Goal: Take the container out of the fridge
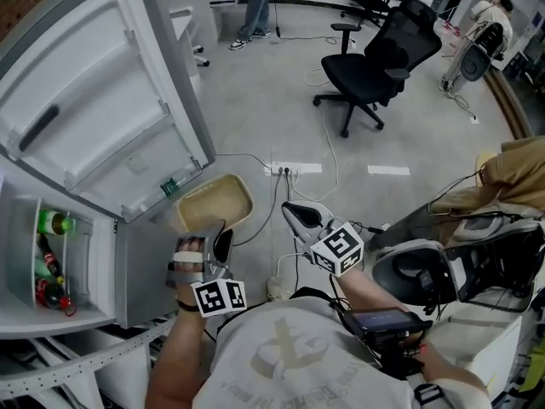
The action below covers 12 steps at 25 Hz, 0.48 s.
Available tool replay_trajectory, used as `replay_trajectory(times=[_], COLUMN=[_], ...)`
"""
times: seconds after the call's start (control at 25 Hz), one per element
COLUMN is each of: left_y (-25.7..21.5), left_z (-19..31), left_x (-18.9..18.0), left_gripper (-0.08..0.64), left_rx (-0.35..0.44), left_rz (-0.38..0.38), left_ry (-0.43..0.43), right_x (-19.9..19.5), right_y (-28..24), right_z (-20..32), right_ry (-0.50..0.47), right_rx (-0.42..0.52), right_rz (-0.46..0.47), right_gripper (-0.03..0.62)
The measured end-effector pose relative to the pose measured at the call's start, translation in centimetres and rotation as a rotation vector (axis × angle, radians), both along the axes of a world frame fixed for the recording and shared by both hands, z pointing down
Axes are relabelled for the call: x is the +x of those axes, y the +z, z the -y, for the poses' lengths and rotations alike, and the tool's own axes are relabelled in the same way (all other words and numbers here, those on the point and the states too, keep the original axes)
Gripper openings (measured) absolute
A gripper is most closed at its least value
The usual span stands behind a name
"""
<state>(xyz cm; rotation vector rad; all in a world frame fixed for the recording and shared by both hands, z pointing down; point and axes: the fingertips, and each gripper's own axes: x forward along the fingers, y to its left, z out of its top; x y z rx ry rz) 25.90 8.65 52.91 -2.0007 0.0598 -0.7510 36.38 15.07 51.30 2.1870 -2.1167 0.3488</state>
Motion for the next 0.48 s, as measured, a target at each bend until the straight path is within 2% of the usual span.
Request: replay_trajectory(times=[0.28,0.48], left_y=[0.3,-0.4], left_z=[-1.2,-1.7], left_x=[4.1,4.9], left_gripper=[0.13,0.129], left_rx=[0.009,0.022], left_rz=[-0.009,-0.018], left_ry=[0.072,0.103], right_x=[3.5,3.9], right_y=[0.5,0.4], right_z=[-1.7,-2.2], right_ry=[0.063,0.087], right_rx=[0.005,0.009], right_rz=[-0.011,-0.013], right_gripper=[0.008,0.008])
